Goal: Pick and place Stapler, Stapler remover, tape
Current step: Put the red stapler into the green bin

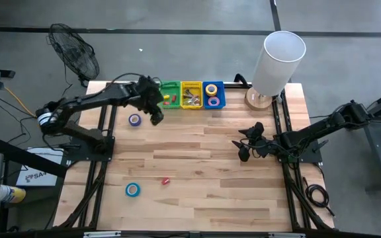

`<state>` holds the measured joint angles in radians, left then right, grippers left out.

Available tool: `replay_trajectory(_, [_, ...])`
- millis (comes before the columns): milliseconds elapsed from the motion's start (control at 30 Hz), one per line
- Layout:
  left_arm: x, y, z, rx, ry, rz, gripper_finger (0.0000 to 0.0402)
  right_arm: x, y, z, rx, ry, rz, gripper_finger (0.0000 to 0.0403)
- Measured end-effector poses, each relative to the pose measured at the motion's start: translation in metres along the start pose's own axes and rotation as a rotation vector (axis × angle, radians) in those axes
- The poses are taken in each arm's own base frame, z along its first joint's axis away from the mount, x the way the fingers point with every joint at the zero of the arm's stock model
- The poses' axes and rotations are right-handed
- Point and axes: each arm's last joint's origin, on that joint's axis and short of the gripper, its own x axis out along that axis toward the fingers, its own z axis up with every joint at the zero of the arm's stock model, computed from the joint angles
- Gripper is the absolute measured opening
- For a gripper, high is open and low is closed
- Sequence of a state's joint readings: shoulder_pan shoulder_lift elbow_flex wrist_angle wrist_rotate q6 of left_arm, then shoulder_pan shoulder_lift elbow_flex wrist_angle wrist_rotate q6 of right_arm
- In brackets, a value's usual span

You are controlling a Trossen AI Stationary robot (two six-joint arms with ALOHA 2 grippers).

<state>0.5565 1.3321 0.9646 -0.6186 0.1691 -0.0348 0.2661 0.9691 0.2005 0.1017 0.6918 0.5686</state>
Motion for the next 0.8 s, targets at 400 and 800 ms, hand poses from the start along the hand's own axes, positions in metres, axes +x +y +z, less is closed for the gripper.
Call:
replay_trajectory(400, [-0.009,-0.098,-0.041,0.051,0.191,-0.024,0.0201,0.000,0.000,0.000,0.006,0.003,0.002,0.0291])
replay_trajectory(800, [-0.027,-0.178,-0.092,0.070,0.160,-0.037,0.0202,0.000,0.000,0.000,0.007,0.005,0.006,0.0291])
